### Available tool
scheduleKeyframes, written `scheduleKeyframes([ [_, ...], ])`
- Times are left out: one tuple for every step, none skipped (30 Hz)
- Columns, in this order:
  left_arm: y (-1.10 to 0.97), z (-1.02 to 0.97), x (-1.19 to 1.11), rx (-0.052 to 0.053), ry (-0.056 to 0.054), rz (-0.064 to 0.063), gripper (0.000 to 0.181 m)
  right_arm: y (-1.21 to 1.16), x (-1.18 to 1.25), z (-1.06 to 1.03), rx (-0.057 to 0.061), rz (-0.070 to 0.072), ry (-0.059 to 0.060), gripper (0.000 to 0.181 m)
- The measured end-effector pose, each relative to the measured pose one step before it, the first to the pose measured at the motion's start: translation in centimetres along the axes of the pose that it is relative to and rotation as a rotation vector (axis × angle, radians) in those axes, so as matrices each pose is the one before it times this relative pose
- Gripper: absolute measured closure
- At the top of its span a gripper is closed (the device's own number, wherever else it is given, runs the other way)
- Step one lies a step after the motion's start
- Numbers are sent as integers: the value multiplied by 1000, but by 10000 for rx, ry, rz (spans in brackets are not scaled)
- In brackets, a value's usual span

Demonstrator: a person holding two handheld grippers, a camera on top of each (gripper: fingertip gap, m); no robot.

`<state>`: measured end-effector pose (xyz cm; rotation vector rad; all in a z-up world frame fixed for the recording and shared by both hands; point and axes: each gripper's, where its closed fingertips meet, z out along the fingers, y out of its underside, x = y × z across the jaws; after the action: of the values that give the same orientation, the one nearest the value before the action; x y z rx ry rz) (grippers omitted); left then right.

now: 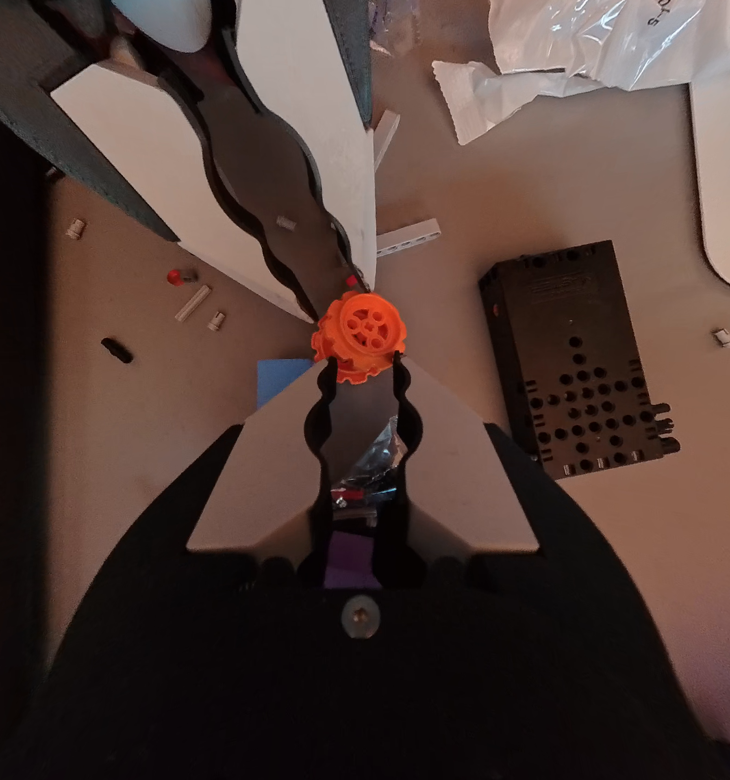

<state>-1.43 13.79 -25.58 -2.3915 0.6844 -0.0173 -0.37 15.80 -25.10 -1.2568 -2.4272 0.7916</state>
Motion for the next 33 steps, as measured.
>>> scheduleKeyframes([
  [83,-53,-16,-26,-4,12,157,-50,-129,2,65,-37,-46,156],
  [58,-43,-7,-6,-4,17,156,-36,-66,-50,40,-24,-10,156],
  [-10,-23,20,21,-5,39,156,-5,-25,-80,20,-47,31,157],
  [-35,-13,87,25,27,55,156,11,-62,-76,9,-58,5,157],
  [-39,6,113,8,32,46,157,86,-76,-27,-38,-17,-40,157],
  [-31,-10,50,-6,-11,61,157,178,-68,25,-99,-16,-43,157],
  [4,-10,49,-26,-22,75,157,72,-13,-19,-36,-99,36,159],
  [-21,-18,101,-7,6,99,157,-37,-77,-46,51,-134,43,161],
  [-40,-44,123,17,8,115,157,45,-157,-26,-7,-101,-24,164],
  [-97,-62,32,33,-40,77,158,134,-97,0,-57,-76,4,166],
  [-102,-75,15,22,-47,56,158,110,-62,6,-18,-64,13,166],
  [-81,-60,52,24,-31,68,158,97,-128,33,3,-58,-26,167],
  [-84,-46,123,35,-1,69,157,94,-115,21,2,-65,0,166],
  [-66,-15,103,0,-32,62,155,79,-128,2,5,-84,11,165],
  [63,4,121,-94,-60,124,154,33,-201,4,17,-93,-30,164],
  [64,32,120,-114,-86,178,153,0,-167,-8,22,-77,-24,164],
  [88,94,175,-138,-60,127,150,-27,-71,0,22,-68,26,163],
  [234,103,65,-188,-117,86,148,-71,-17,-10,32,-70,63,163],
  [265,101,79,-156,-119,85,148,-147,-33,-62,81,-98,61,164],
  [147,50,112,-60,-98,54,148,-187,-42,-82,103,-107,57,165],
  [6,-69,1,17,-150,34,148,-133,-41,-57,67,-77,40,166],
  [108,-60,-5,-54,-179,104,148,-75,-81,-27,34,-71,14,166],
  [57,-20,10,-31,-173,112,148,-106,-84,-9,59,-111,33,167],
  [-37,-18,-25,22,-176,82,148,-89,-82,10,49,-128,58,168],
  [-106,-35,-161,72,-245,109,147,21,-46,4,-13,-108,57,169],
  [-57,-11,-97,25,-194,80,147,38,-54,-6,-19,-62,14,170],
  [-37,0,-152,8,-223,98,148,-2,-105,-12,11,-21,-51,170],
  [-130,-25,-215,63,-276,141,150,14,-161,27,0,-43,-88,173],
  [-123,-17,-108,60,-213,158,150,91,-102,73,-48,-94,-12,174],
  [-32,-2,-64,-4,-182,126,150,122,40,66,-58,-79,88,175],
  [13,23,4,-25,-128,107,150,60,38,43,-14,12,52,175],
  [-21,41,39,0,-79,62,150,5,-7,-3,14,44,-3,175],
  [28,43,52,-14,-37,12,150,5,18,-42,27,7,23,175],
])
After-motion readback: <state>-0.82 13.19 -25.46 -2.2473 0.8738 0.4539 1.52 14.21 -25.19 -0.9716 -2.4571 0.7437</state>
